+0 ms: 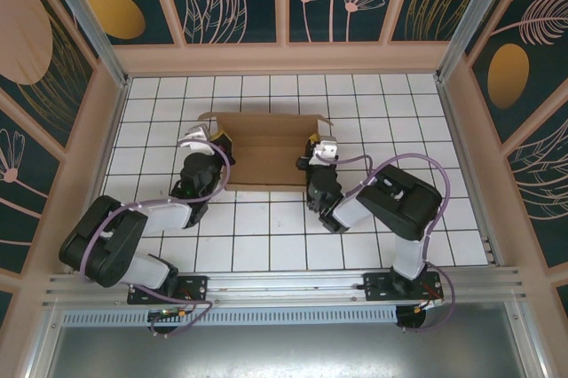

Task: Fold the paper box

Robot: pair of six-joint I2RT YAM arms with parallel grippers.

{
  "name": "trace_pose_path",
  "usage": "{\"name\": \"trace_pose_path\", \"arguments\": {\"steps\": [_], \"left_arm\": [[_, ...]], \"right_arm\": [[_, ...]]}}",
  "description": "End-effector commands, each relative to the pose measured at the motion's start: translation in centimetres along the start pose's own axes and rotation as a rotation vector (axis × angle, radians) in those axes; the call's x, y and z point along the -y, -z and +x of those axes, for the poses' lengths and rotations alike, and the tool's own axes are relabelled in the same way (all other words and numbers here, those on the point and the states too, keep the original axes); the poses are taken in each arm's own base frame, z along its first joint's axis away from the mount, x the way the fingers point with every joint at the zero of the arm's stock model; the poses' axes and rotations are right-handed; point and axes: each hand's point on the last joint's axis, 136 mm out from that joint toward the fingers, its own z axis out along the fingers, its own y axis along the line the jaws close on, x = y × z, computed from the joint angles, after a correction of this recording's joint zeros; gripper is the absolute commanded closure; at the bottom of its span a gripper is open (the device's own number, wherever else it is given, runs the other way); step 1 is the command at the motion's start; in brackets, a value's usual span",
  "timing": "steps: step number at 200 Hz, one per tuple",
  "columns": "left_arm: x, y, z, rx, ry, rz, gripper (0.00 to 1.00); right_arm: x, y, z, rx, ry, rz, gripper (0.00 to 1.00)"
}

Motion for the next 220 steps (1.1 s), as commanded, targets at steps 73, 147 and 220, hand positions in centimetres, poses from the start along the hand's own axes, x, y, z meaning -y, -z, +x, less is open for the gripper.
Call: {"name": "trace_pose_path", "arguments": {"steps": [73, 147, 220], "left_arm": [[-0.1, 0.1, 7.0, -0.164, 0.041, 0.092, 0.95], [-2.1, 2.2, 8.5, -0.208, 0.013, 0.045, 0.94], [-4.3, 3.7, 9.9, -0.260, 0.025, -0.040, 0.95]], "right_arm": [[-2.1, 1.5, 3.4, -0.141, -0.120, -0.325, 1.00], [0.3, 4.4, 6.9, -0.265, -0.126, -0.323, 1.00], [-0.7, 6.6, 7.4, -0.322, -0.141, -0.407, 0.89]]}}
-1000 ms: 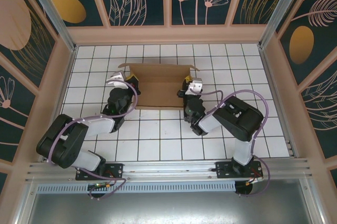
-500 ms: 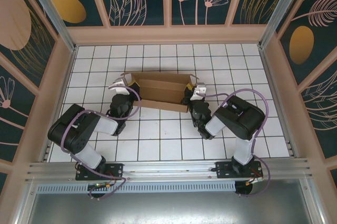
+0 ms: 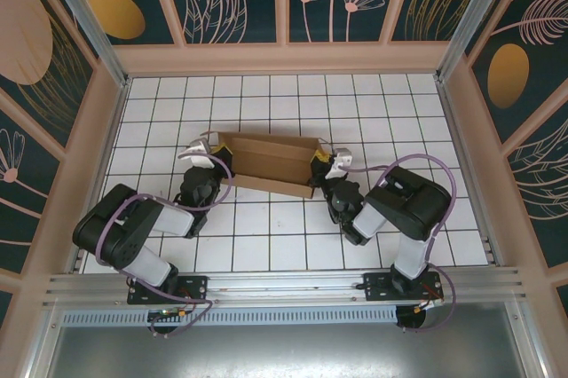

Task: Fold the paper box

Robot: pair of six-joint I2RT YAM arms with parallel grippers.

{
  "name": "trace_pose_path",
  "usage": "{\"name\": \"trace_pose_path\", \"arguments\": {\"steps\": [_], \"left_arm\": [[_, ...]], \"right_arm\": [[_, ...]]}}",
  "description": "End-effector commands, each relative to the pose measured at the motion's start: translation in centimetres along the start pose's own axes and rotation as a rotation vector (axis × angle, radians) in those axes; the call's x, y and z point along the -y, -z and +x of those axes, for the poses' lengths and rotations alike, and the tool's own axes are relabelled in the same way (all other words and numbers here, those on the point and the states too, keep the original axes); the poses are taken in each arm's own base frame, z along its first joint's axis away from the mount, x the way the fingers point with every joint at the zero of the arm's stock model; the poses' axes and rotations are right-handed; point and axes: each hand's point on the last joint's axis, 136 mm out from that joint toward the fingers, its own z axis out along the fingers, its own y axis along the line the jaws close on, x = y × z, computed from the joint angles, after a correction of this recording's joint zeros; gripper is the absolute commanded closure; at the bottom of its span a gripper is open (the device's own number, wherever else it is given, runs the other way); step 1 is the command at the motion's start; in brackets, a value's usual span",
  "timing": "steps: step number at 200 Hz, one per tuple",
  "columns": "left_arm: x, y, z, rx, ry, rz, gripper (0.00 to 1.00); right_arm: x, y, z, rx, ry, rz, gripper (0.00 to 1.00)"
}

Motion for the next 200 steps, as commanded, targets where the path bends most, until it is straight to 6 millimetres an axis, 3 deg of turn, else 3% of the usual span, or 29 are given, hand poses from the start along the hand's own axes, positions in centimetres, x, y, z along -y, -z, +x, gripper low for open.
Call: {"name": "trace_pose_path", "arguments": {"steps": [1, 42, 79, 106, 122, 171, 200], "left_arm": [[-2.2, 1.6, 5.8, -0.219, -0.005, -0.063, 0.95], [-1.8, 1.7, 5.9, -0.227, 0.029, -0.042, 0.96], [-1.6, 1.6, 5.8, -0.224, 0.047, -0.036, 0.96], [-1.5, 1.5, 5.9, -0.226, 0.049, -0.032, 0.96], [-1.8, 1.6, 6.2, -0.234, 0.047, -0.041, 0.96], [-3.5, 2.2, 7.1, -0.256, 0.039, -0.114, 0.98], [-4.9, 2.7, 7.4, -0.262, 0.039, -0.182, 1.00]], "right_arm": [[-1.8, 1.5, 4.0, -0.162, -0.003, -0.103, 0.89], [-3.6, 0.9, 3.5, -0.163, -0.059, -0.145, 0.76], [-6.7, 0.0, 2.4, -0.139, -0.083, -0.211, 0.65], [-7.5, -0.3, 2.3, -0.145, -0.084, -0.233, 0.60], [-7.3, -0.2, 2.6, -0.154, -0.063, -0.233, 0.58], [-3.9, 1.6, 4.2, -0.191, -0.037, -0.172, 0.55], [-3.4, 3.0, 4.6, -0.211, -0.006, -0.196, 0.51]]}}
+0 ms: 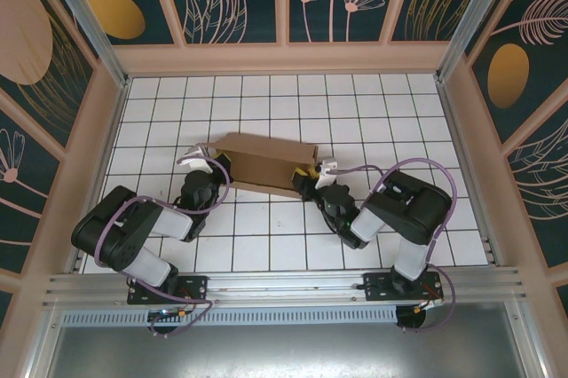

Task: Fold the paper box

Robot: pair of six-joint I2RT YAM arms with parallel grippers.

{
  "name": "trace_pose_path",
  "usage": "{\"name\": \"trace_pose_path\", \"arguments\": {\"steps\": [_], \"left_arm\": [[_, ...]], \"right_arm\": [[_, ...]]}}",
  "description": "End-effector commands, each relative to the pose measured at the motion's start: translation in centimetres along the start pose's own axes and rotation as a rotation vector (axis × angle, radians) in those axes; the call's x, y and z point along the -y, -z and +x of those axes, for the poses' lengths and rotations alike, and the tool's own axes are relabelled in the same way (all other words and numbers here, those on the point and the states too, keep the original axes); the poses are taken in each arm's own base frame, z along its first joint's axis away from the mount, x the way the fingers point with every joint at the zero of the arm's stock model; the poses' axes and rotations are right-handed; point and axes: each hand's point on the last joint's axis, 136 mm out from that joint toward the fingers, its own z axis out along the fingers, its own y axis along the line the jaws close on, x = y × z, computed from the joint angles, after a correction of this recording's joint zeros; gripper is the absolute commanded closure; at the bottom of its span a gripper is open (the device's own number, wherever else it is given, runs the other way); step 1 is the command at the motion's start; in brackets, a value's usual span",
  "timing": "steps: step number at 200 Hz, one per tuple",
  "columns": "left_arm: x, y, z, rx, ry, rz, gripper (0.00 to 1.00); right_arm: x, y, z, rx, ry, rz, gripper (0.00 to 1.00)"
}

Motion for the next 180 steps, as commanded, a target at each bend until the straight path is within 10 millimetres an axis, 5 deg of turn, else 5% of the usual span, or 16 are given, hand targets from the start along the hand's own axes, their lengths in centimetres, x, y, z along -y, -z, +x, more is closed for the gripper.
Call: {"name": "trace_pose_path", "arguments": {"steps": [1, 66, 100, 150, 180], "left_arm": [[-3.6, 1.3, 5.3, -0.195, -0.016, -0.126, 1.00], [-4.5, 1.4, 5.6, -0.206, -0.025, -0.179, 1.00], [-4.2, 0.9, 5.9, -0.222, -0.024, -0.168, 1.00], [-3.0, 0.1, 5.9, -0.232, -0.017, -0.124, 1.00], [-2.3, -0.2, 5.8, -0.231, -0.003, -0.093, 1.00]], "right_arm": [[-0.8, 1.0, -0.8, 0.026, 0.000, -0.063, 0.50], [-0.6, 4.5, -1.5, 0.053, -0.007, -0.124, 0.44], [2.6, 6.0, -2.3, 0.078, -0.030, 0.038, 0.46], [6.3, 6.9, -7.7, 0.139, -0.076, 0.357, 0.50], [6.1, 7.4, -11.4, 0.197, -0.066, 0.298, 0.51]]}}
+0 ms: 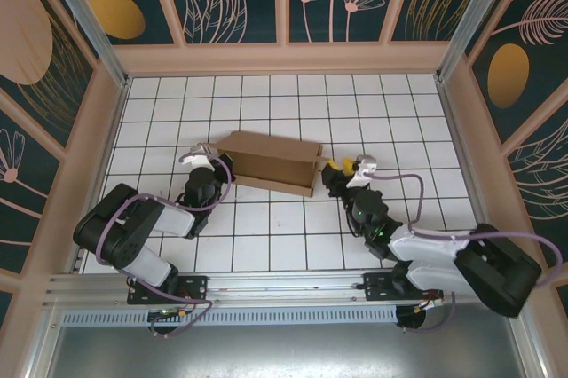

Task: Fold the paper box

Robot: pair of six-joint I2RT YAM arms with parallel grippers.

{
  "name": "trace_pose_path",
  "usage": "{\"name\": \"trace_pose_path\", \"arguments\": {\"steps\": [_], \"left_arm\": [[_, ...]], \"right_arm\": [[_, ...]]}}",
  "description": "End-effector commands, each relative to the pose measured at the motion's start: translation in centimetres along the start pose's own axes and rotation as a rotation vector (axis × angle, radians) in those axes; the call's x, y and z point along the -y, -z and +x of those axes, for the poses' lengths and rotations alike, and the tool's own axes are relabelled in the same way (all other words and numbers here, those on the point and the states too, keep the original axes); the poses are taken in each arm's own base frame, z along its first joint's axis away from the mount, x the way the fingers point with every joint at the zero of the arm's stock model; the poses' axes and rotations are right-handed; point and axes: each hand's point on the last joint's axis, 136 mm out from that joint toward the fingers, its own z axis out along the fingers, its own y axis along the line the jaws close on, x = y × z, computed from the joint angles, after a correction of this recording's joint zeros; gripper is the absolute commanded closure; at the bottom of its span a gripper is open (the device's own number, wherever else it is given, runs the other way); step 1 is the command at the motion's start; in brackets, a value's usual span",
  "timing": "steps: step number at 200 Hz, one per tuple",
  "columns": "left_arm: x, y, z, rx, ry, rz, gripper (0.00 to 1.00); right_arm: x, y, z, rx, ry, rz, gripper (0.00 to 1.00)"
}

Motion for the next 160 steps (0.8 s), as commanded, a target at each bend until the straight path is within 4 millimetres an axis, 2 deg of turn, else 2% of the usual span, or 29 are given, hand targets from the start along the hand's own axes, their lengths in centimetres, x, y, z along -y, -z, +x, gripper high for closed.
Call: {"name": "trace_pose_path", "arguments": {"steps": [1, 21, 46, 53, 64, 89, 107, 121, 160], "left_arm": [[-2.4, 0.5, 5.2, -0.202, -0.032, -0.065, 1.00], [-2.0, 0.4, 5.3, -0.206, -0.024, -0.043, 1.00], [-2.0, 0.4, 5.3, -0.207, -0.026, -0.044, 1.00], [-1.8, 0.3, 5.3, -0.206, -0.025, -0.037, 0.99], [-1.7, 0.2, 5.2, -0.206, -0.023, -0.029, 0.99], [-1.1, 0.0, 5.1, -0.212, -0.027, -0.012, 0.97], [-0.2, -0.2, 5.0, -0.224, -0.024, 0.019, 0.97], [0.6, -0.5, 5.1, -0.241, -0.023, 0.051, 0.96], [2.3, -1.0, 5.7, -0.298, -0.026, 0.110, 0.86]], "right_arm": [[2.0, -0.3, -0.6, -0.037, 0.049, 0.082, 0.51], [0.1, -1.3, -2.6, -0.082, 0.062, 0.024, 0.53], [-2.8, -1.9, -4.1, -0.122, 0.113, -0.065, 0.55], [-3.8, -2.0, -4.3, -0.130, 0.104, -0.111, 0.58], [-6.4, -1.9, -4.1, -0.171, 0.094, -0.239, 0.62], [-13.2, -1.6, -2.4, -0.323, 0.115, -0.468, 0.67], [-16.5, -1.4, -0.2, -0.428, 0.200, -0.548, 0.67], [-17.4, -1.8, 1.6, -0.514, 0.261, -0.556, 0.64], [-16.9, -2.7, 6.0, -0.675, 0.356, -0.509, 0.62]]}}
